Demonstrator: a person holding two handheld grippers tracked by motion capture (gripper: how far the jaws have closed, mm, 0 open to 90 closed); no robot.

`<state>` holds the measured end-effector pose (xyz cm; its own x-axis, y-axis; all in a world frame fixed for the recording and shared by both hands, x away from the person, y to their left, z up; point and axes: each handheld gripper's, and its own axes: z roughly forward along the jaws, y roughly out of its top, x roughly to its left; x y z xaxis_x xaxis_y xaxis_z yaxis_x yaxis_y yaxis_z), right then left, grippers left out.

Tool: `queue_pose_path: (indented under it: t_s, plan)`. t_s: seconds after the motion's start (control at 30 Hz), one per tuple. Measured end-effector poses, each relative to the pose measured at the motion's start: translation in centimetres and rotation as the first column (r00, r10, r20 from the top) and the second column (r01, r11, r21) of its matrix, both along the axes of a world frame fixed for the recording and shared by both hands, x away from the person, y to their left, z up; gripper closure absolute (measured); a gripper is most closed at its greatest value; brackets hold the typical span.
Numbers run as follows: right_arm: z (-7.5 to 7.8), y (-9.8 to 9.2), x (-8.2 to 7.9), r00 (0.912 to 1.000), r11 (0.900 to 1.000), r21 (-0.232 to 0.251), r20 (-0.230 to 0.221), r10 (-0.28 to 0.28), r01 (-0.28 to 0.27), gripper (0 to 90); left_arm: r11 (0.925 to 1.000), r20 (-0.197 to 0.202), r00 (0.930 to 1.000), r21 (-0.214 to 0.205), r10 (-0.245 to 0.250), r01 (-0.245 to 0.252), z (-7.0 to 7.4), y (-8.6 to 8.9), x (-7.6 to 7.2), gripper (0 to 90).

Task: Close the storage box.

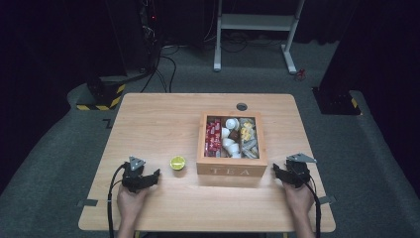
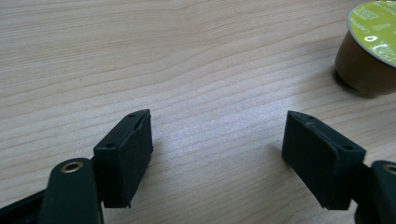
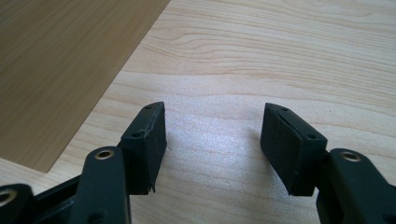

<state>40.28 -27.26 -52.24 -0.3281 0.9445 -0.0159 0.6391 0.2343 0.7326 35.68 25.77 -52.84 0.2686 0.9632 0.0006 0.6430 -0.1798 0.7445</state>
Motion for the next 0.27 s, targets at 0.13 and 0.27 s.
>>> queue_pose_path:
  t_s: [0.13,0.27]
  plan:
    - [-0.01,0.0,-0.07,1.0,1.0,0.0,0.001,0.0,0.0,40.8,1.0,0.0,1.0,0.0,0.0,0.0,0.0,0.01,0.01,24.9]
    - [0.0,0.01,-0.22,1.0,1.0,-0.002,0.001,0.002,-0.002,40.9,1.0,0.001,1.0,0.001,0.001,-0.001,0.0,0.01,0.0,25.2]
